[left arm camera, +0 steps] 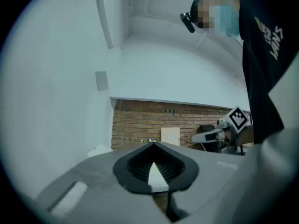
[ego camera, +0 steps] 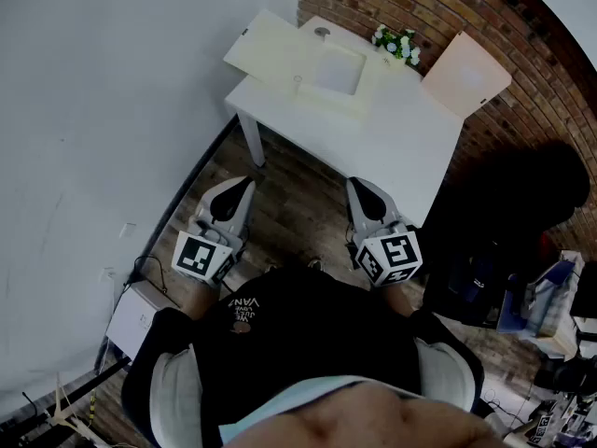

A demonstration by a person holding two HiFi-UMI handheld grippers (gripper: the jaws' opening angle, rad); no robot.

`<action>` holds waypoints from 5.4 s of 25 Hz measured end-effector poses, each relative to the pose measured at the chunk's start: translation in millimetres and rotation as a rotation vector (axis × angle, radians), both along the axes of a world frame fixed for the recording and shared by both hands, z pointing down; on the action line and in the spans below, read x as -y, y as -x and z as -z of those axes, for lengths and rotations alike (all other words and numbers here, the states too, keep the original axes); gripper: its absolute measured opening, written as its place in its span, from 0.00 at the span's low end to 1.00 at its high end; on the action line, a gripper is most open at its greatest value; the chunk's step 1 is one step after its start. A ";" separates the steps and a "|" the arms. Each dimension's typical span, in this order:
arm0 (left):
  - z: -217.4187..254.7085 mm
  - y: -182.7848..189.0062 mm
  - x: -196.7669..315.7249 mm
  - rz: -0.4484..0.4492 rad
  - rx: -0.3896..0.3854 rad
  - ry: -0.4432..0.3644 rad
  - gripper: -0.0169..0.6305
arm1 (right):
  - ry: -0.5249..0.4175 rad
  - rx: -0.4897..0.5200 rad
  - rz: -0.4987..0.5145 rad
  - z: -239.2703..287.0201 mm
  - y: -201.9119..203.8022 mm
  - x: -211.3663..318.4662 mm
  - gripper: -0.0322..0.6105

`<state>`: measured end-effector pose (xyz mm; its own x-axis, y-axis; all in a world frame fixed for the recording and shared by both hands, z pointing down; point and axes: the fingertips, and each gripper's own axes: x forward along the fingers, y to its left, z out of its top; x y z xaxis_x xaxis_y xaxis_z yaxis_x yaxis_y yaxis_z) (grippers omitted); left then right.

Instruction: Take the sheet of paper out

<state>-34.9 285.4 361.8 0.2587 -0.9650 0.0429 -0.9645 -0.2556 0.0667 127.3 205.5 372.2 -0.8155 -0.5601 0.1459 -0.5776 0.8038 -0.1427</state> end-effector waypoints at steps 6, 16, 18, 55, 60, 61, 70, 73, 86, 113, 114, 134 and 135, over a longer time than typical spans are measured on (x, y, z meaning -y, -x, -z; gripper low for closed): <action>-0.7 -1.4 4.6 -0.004 -0.012 0.005 0.03 | 0.011 0.006 -0.001 2.5 1.5 2.4 0.05; -2.2 4.1 -2.2 -0.035 -0.037 -0.002 0.03 | 0.031 0.072 -0.052 -0.5 2.4 -4.6 0.05; -6.0 9.5 -5.3 -0.043 -0.027 0.006 0.03 | 0.038 0.073 -0.073 -3.6 4.3 -9.1 0.05; -43.4 34.0 182.7 0.091 -0.044 0.011 0.03 | 0.081 0.017 0.038 -45.4 28.2 191.3 0.05; -46.2 37.5 198.0 0.089 -0.046 0.015 0.03 | 0.096 0.019 0.049 -50.2 31.5 201.9 0.05; -48.4 39.1 201.0 0.091 -0.045 0.023 0.03 | 0.097 0.019 0.047 -51.4 32.5 204.5 0.05; -54.5 56.0 230.9 0.054 -0.064 0.038 0.03 | 0.099 0.022 0.007 -55.2 48.7 227.6 0.05; -56.6 62.8 246.1 0.020 -0.074 0.053 0.03 | 0.095 0.027 -0.032 -53.8 54.0 238.1 0.05; -52.9 93.1 339.2 -0.184 -0.052 0.043 0.03 | 0.096 0.046 -0.222 -54.9 79.1 284.8 0.05; -79.7 92.6 462.7 -0.416 -0.092 0.123 0.03 | 0.104 0.045 -0.484 -74.4 79.3 339.3 0.05; -80.8 92.0 466.7 -0.418 -0.092 0.126 0.03 | 0.103 0.046 -0.486 -74.3 79.0 341.0 0.05; -146.6 76.6 531.2 -0.445 -0.096 0.287 0.03 | 0.128 0.017 -0.543 -85.0 62.7 361.3 0.05; -151.4 76.3 533.0 -0.446 -0.096 0.304 0.03 | 0.129 0.017 -0.545 -85.4 62.8 361.9 0.05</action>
<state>-111.2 -247.7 513.2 0.6565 -0.7084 0.2591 -0.7528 -0.5938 0.2840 64.5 -156.4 457.7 -0.4160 -0.8797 0.2305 -0.9013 0.3651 -0.2333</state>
